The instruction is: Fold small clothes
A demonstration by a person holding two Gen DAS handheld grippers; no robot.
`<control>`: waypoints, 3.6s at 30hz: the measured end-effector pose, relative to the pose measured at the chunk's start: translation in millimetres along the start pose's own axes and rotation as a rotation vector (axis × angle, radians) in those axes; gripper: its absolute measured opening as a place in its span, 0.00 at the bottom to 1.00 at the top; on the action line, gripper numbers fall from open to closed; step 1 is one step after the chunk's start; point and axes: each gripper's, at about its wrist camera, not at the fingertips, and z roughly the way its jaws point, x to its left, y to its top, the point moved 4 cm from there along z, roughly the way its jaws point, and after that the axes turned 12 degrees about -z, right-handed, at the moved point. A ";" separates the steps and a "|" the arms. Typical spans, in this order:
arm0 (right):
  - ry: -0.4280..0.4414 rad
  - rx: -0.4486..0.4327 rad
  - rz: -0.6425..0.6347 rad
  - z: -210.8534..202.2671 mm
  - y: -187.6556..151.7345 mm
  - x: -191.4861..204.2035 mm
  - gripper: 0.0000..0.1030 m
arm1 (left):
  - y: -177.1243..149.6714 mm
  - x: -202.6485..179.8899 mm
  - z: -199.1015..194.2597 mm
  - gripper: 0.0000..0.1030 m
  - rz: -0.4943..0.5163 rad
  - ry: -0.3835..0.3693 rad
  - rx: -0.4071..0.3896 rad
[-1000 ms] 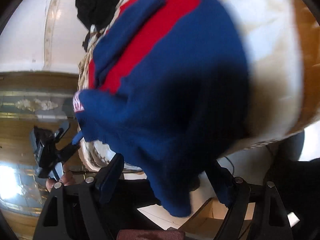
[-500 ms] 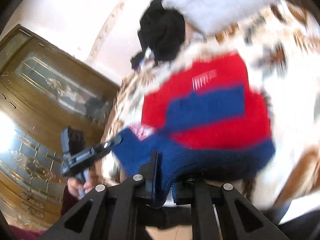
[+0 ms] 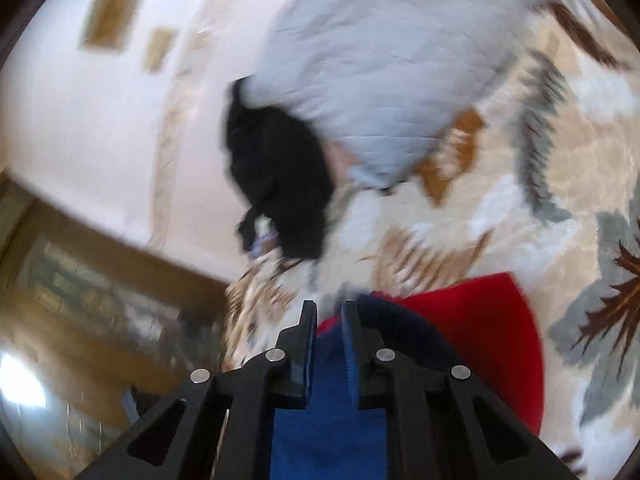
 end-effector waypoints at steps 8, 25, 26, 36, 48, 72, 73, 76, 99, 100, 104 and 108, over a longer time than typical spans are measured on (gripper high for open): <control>-0.134 0.066 -0.227 23.5 -7.0 0.7 0.81 | -17.5 18.8 -1.9 0.67 0.024 0.116 -0.103; -0.597 0.197 -0.505 63.4 -21.4 2.6 0.09 | -50.2 37.9 50.8 0.80 0.331 0.595 -0.083; -0.611 0.174 -0.471 57.3 -15.0 -4.9 0.09 | -41.8 41.7 51.8 0.80 0.313 0.601 -0.120; -0.459 0.050 -0.193 1.7 4.2 -37.1 0.14 | 1.2 57.1 0.3 0.80 0.074 0.456 -0.345; -0.533 0.350 -0.408 53.9 -60.0 -5.6 0.60 | -31.6 38.2 23.7 0.80 0.235 0.506 -0.217; -0.391 -0.181 -0.340 -144.3 -43.3 26.9 0.76 | -132.7 -73.4 -60.4 0.90 0.409 0.311 -0.278; -0.393 -0.190 -0.377 -153.6 -47.0 40.0 0.76 | -146.1 -82.3 -68.8 0.92 0.433 0.301 -0.274; -0.442 -0.150 -0.504 -173.7 -73.1 77.9 0.76 | -177.1 -101.8 -90.6 0.92 0.492 0.272 -0.280; -0.493 -0.009 -0.721 -202.2 -187.5 173.2 0.76 | -217.5 -120.5 -178.1 0.98 0.603 0.453 -0.457; -0.493 -0.004 -0.722 -200.5 -188.1 172.4 0.76 | -217.3 -119.3 -176.7 0.98 0.602 0.455 -0.454; -0.504 0.022 -0.716 -191.0 -191.2 165.0 0.76 | -216.0 -110.4 -165.9 0.98 0.596 0.473 -0.429; -0.514 0.050 -0.706 -178.9 -193.1 154.0 0.76 | -214.9 -96.9 -147.0 0.98 0.594 0.506 -0.386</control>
